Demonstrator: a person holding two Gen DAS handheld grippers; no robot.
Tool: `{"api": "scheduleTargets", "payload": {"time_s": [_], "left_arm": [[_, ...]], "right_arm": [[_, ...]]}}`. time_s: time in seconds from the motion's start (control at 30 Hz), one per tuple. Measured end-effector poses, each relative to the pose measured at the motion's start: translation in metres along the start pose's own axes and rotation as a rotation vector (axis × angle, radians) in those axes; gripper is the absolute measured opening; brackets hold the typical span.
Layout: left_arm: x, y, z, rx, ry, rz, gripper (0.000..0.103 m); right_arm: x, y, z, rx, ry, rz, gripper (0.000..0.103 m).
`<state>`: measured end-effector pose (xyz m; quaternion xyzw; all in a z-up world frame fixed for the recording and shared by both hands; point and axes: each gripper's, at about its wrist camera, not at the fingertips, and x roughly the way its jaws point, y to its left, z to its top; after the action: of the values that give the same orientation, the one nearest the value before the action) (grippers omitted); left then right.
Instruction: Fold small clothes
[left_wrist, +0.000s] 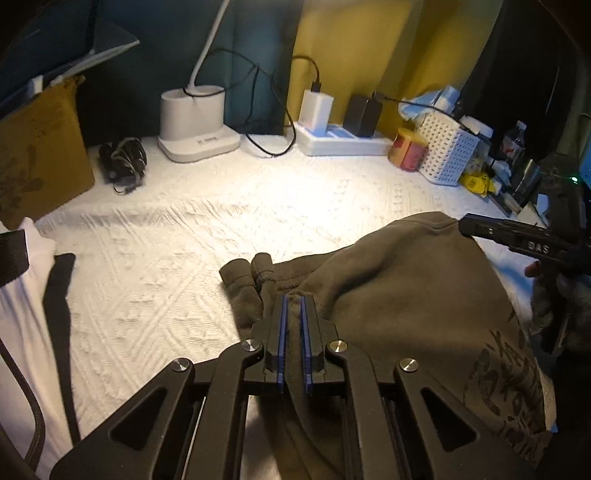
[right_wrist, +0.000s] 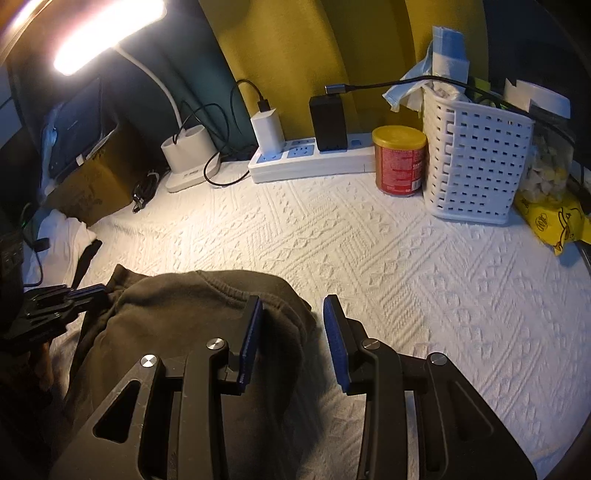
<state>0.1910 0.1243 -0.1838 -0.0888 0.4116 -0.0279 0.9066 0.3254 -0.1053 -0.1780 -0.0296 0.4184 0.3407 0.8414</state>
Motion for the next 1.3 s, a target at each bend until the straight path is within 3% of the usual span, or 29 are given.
{"api": "scheduleTargets", "payload": {"time_s": [0.3,0.37,0.43,0.47,0.6,0.63,0.67,0.73,0.83,1.17,1.2,1.27,1.3], "left_arm": [[-0.020,0.002,0.002,-0.020,-0.051,0.009,0.009],[-0.019,0.000,0.001,-0.018,-0.042,0.011,0.030],[-0.017,-0.001,-0.002,-0.034,-0.046,-0.006,0.074],[-0.016,0.000,-0.003,-0.056,-0.050,-0.010,0.077],[-0.009,-0.004,-0.006,-0.039,-0.033,-0.003,0.077],[-0.007,-0.007,-0.008,-0.009,-0.029,-0.006,0.077],[-0.005,-0.008,-0.009,0.005,-0.027,-0.005,0.069],[0.000,-0.008,-0.011,0.033,-0.006,0.019,0.013],[-0.001,0.004,-0.013,0.022,0.000,0.043,0.007],[-0.018,0.014,-0.019,-0.048,-0.007,0.075,0.011],[-0.020,0.014,-0.019,-0.050,-0.008,0.083,0.014],[-0.025,0.011,-0.019,-0.057,-0.015,0.103,0.032],[-0.031,0.009,-0.020,-0.063,-0.027,0.099,0.050]], "right_arm": [[0.003,0.003,-0.005,-0.001,0.008,0.004,0.037],[0.004,0.005,-0.005,-0.006,0.009,0.003,0.037],[0.005,0.008,-0.007,-0.019,0.013,-0.002,0.037],[0.005,0.009,-0.008,-0.026,0.014,-0.006,0.037],[0.009,0.015,-0.014,-0.063,0.027,-0.039,0.038],[0.010,0.015,-0.016,-0.069,0.031,-0.046,0.044],[0.011,0.015,-0.017,-0.075,0.035,-0.055,0.051],[0.011,0.015,-0.020,-0.087,0.037,-0.068,0.053],[0.010,0.015,-0.022,-0.090,0.037,-0.067,0.054],[-0.007,0.023,-0.027,-0.099,0.016,-0.070,0.054],[-0.011,0.025,-0.028,-0.100,0.013,-0.070,0.054],[-0.018,0.027,-0.032,-0.101,0.008,-0.070,0.054],[-0.020,0.028,-0.034,-0.101,0.005,-0.070,0.054]]}}
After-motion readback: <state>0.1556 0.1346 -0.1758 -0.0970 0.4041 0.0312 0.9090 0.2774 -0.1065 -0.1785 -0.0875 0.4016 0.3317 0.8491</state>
